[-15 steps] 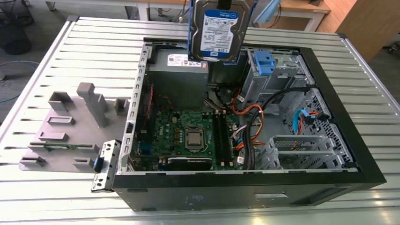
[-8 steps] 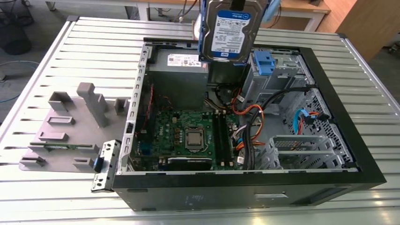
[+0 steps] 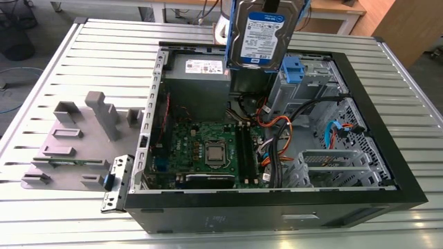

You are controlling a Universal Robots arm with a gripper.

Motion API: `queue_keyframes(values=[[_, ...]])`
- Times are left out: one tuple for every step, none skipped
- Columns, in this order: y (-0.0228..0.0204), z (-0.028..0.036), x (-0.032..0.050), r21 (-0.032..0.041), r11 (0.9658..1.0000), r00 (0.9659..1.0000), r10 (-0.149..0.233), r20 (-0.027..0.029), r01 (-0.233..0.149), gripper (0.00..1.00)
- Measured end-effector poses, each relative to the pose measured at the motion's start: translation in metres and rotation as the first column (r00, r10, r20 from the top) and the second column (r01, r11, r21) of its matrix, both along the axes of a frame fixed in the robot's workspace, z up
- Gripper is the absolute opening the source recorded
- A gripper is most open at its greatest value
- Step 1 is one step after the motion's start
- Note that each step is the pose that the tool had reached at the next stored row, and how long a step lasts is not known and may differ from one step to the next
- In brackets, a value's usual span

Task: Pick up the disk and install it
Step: 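Pick up the disk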

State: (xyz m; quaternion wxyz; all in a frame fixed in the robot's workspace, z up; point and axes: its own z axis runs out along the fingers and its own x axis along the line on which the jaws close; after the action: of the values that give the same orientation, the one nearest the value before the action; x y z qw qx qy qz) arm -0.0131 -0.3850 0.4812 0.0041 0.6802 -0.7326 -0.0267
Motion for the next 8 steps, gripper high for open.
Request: queue_keyframes(values=[[0.0, 0.0, 0.0001, 0.0, 1.0, 1.0, 0.0, 0.0, 0.0, 0.35], [0.0, 0.0, 0.0001, 0.0, 1.0, 1.0, 0.0, 0.0, 0.0, 0.35], [0.0, 0.0, 0.0001, 0.0, 1.0, 1.0, 0.0, 0.0, 0.0, 0.35], [0.0, 0.0, 0.0002, 0.0, 1.0, 1.0, 0.0, 0.0, 0.0, 0.35], [0.0, 0.0, 0.0002, 0.0, 1.0, 1.0, 0.0, 0.0, 0.0, 0.35], [-0.0001, 0.0, 0.0002, 0.0001, 1.0, 1.0, 0.0, 0.0, 0.0, 0.35], [-0.0004, 0.0, 0.0002, 0.0, 1.0, 1.0, 0.0, 0.0, 0.0, 0.35], [-0.0009, 0.0, 0.0002, 0.0, 1.0, 1.0, 0.0, 0.0, 0.0, 0.35]])
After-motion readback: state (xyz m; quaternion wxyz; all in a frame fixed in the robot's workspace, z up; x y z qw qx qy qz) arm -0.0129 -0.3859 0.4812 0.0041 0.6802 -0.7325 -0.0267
